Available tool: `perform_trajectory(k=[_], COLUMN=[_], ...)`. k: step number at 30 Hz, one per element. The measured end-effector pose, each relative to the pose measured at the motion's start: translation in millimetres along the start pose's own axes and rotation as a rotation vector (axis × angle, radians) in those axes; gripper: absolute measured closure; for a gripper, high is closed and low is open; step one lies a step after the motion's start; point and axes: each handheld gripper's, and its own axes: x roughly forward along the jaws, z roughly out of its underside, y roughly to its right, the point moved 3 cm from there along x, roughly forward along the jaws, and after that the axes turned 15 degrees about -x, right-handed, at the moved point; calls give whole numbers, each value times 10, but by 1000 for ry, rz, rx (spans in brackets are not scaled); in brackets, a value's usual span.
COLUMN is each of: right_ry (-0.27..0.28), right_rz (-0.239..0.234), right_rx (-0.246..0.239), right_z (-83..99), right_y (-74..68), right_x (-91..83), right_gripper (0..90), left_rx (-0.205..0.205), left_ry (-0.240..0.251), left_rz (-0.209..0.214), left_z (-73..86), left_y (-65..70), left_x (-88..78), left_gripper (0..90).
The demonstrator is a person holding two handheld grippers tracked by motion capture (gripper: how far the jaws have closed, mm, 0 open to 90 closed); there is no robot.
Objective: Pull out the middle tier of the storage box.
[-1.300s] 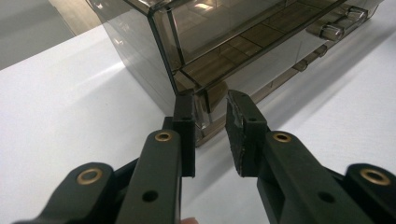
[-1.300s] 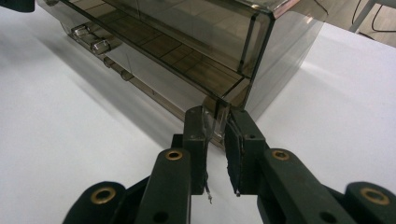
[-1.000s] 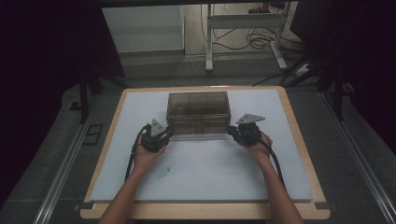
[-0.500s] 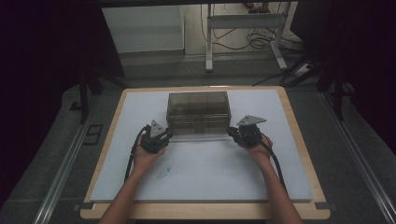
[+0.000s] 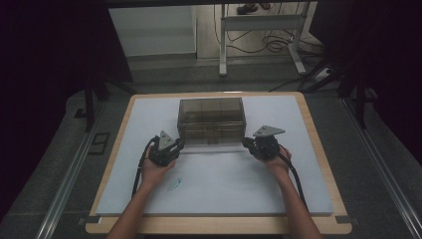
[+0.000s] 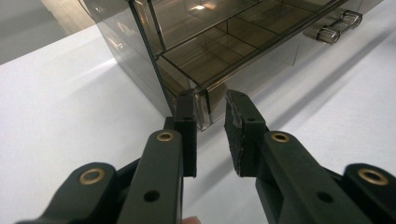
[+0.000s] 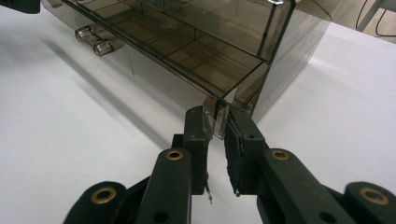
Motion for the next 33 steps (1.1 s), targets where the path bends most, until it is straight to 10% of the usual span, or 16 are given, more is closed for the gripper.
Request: perform_trajectory(k=[33], right_ry=[2], right_rz=[-1], right_rx=[-31], right_z=[37], right_y=[-138], right_x=[-119], right_gripper=[776], left_rx=[-5], left_ry=[12], left_rz=[19], left_z=[101], left_y=[63], left_x=[-124], left_gripper=[763])
